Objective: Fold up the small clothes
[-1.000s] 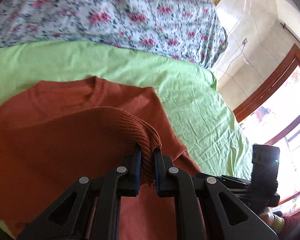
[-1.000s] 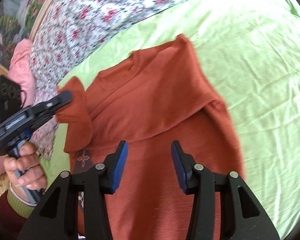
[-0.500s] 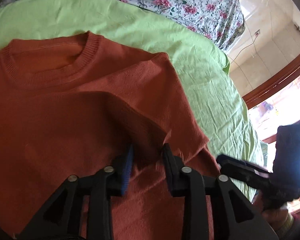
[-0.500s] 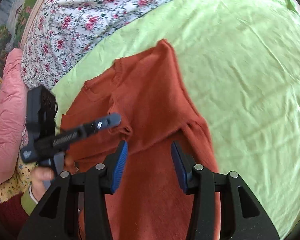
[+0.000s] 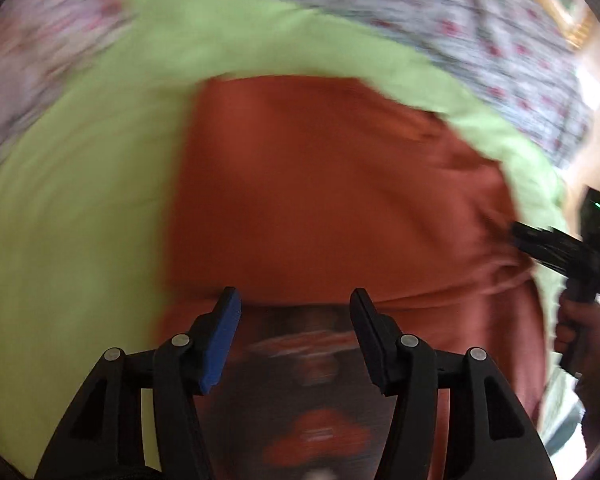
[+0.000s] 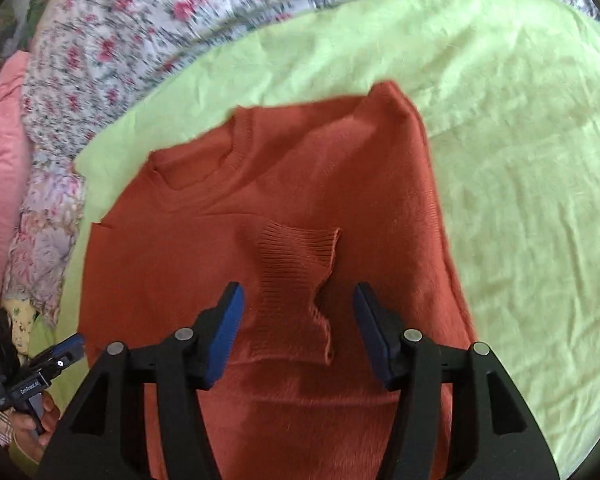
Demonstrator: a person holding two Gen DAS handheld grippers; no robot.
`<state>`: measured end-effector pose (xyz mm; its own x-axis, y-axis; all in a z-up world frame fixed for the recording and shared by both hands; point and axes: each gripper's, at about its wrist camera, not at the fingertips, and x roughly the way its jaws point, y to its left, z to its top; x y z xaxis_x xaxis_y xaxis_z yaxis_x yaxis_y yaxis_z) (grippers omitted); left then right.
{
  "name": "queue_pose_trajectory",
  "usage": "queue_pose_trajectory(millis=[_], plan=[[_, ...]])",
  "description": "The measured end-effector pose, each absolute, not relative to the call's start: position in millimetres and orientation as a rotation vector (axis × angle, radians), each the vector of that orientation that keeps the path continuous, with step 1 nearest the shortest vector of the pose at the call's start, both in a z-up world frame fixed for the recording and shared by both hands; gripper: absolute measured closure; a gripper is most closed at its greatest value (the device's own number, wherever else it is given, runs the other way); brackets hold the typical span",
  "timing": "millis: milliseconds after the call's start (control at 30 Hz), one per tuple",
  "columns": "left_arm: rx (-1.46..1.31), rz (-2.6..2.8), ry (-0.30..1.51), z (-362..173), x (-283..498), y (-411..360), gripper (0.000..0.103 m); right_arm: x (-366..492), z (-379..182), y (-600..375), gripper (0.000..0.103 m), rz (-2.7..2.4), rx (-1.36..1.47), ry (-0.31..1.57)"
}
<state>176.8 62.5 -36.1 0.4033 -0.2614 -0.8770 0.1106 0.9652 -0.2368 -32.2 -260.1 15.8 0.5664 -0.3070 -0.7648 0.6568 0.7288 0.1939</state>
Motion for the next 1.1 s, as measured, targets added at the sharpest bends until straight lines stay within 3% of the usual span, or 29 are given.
queue_pose_trajectory(millis=[100,167,233,467,667,1100], plan=[[-0.153,-0.136,1.160,-54,182,92,0.046,-21,6,-263,0.047,-0.584,0.502,0.807],[-0.135,-0.113,1.171,-64,190,99,0.047,-13,2,-261,0.099,-0.575,0.478,0.834],[-0.129,-0.097,1.165,-68,198,99,0.048,-10,8,-258,0.098,-0.564,0.480,0.830],[-0.117,-0.057,1.136,-69,213,94,0.054,-51,97,-245,0.099,-0.559,0.459,0.525],[-0.217,-0.043,1.122,-66,210,105,0.058,-60,45,-276,0.099,-0.624,0.516,0.675],[-0.482,-0.067,1.149,-73,208,137,0.058,-52,10,-277,0.096,-0.645,0.471,0.792]])
